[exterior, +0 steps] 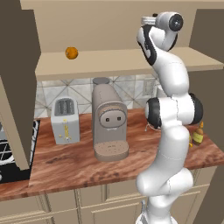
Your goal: Pick the syrup bottle and honey bottle from the cabinet and place them next to the mug.
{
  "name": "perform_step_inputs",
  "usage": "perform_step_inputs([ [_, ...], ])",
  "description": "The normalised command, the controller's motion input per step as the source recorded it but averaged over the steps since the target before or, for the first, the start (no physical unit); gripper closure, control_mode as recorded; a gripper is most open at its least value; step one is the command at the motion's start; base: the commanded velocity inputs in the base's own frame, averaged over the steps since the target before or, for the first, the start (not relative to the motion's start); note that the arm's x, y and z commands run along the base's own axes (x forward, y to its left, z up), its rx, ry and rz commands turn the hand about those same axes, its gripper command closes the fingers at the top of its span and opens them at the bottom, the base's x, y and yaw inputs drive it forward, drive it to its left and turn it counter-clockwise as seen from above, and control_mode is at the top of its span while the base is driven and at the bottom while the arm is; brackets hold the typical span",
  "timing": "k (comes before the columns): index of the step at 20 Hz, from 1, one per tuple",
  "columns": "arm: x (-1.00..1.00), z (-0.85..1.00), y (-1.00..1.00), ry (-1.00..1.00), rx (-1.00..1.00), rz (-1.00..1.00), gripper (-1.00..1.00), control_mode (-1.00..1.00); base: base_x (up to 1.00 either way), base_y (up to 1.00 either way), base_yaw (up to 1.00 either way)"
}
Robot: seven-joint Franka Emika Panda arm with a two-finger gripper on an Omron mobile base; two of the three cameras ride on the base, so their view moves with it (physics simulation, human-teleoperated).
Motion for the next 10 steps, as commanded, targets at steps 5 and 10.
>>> perform_step_inputs([
  [5, -0.03, 0.0, 0.0, 0.0, 0.0, 0.0, 1.0, -1.0, 0.0, 0.0, 0.0],
  [10, -0.09, 0.0, 0.0, 0.0, 0.0, 0.0, 1.0, -1.0, 0.0, 0.0, 0.0],
])
